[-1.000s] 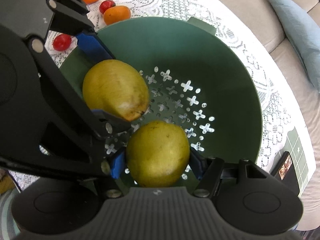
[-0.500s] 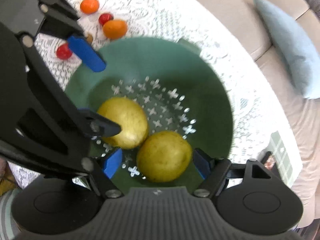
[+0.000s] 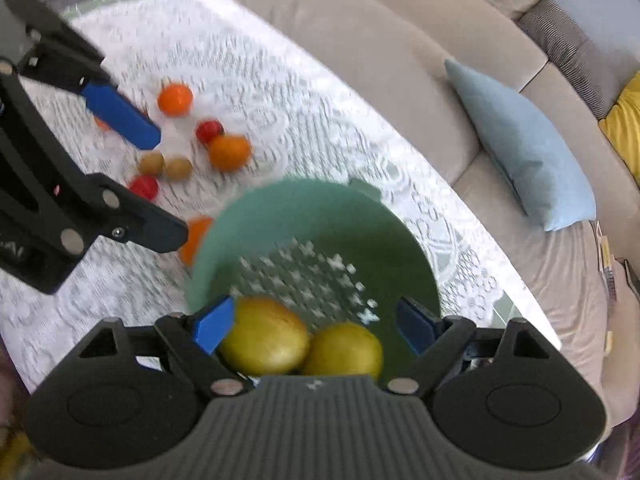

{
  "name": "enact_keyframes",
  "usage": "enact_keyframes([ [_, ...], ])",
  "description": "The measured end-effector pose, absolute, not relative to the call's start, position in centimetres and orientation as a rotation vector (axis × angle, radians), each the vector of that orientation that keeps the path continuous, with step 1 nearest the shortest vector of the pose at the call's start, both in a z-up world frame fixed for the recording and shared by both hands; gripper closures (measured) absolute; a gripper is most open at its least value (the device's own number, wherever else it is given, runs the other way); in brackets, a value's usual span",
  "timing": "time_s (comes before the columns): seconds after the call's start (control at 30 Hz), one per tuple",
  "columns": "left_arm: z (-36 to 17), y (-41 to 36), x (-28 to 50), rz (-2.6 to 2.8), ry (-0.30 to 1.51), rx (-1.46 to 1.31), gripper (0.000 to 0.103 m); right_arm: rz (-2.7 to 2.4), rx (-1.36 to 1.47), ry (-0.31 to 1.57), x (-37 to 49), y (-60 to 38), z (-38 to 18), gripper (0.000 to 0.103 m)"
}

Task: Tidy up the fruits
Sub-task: 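Withdraw both tools from the colander back over the fruit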

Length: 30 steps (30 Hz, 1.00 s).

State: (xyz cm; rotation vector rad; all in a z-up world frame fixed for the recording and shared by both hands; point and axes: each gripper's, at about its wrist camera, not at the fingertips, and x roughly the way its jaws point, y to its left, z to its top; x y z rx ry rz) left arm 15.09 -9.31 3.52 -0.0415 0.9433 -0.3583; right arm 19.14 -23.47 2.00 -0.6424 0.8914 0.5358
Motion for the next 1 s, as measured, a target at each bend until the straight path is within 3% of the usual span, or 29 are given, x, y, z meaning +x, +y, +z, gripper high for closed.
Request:
enact_keyframes([
  [0.8, -1.2, 3.4, 7.4, -0.167, 0.710, -0.159, 0.019, 0.423, -0.101, 0.613, 8.3, -16.5, -2.0, 0.013],
  [1.0, -2.8, 4.6, 6.7, -0.141, 0.663, -0.146, 0.021, 0.325, -0.127, 0.592, 8.1, -15.0, -4.9, 0.024],
])
